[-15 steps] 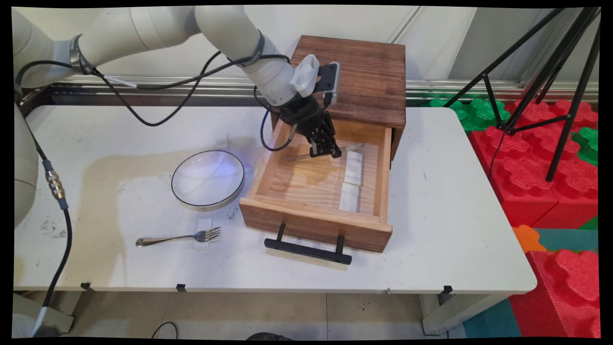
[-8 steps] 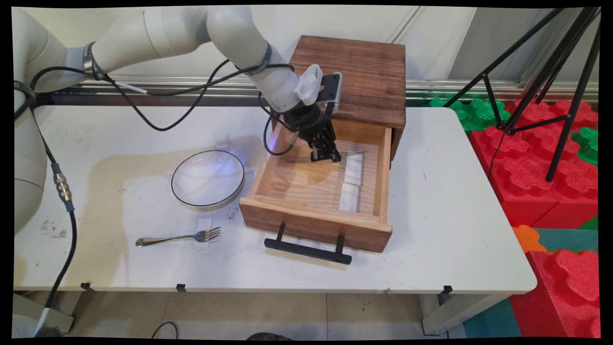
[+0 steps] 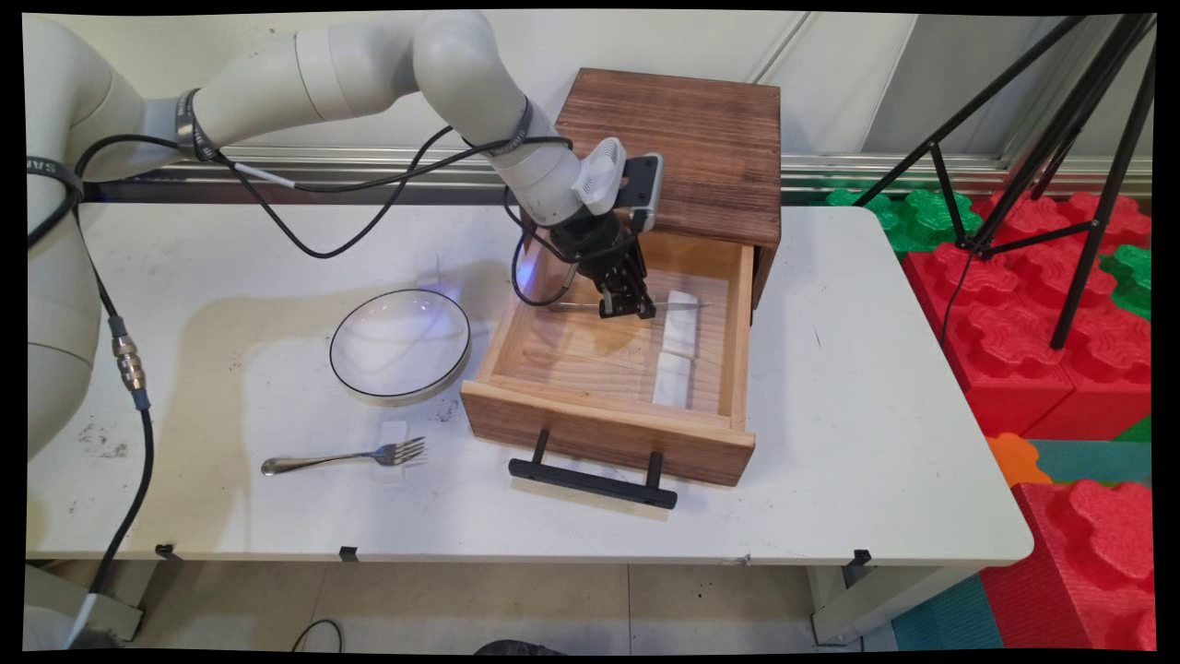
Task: Place the picked object into the drawer
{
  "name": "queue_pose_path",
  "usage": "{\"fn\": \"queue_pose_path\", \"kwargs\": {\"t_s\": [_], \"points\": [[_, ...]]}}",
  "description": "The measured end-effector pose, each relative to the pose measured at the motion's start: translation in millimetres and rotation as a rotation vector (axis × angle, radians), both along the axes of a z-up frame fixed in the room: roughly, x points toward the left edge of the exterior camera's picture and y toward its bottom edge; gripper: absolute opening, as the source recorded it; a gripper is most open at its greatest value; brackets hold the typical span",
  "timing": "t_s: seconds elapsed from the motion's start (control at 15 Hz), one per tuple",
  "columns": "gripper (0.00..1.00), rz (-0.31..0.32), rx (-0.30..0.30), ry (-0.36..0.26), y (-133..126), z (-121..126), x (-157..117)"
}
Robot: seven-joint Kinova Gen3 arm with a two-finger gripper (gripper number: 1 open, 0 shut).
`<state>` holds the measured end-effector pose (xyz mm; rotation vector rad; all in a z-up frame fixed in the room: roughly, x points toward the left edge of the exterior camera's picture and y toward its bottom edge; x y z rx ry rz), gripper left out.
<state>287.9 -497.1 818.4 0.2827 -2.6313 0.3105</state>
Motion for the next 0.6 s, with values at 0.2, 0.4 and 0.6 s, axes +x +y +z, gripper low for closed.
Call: {"fn": "queue_pose_path", "kwargs": {"t_s": [0.2, 0.4, 0.6], "points": [[1.0, 0.002, 0.0, -0.005, -1.2, -2.6, -0.8], [1.0, 0.003, -0.003, -0.011, -2.4, -4.3, -1.4], [1.0, 0.004, -0.007, -0.015, -1.9, -3.5, -1.5]]}}
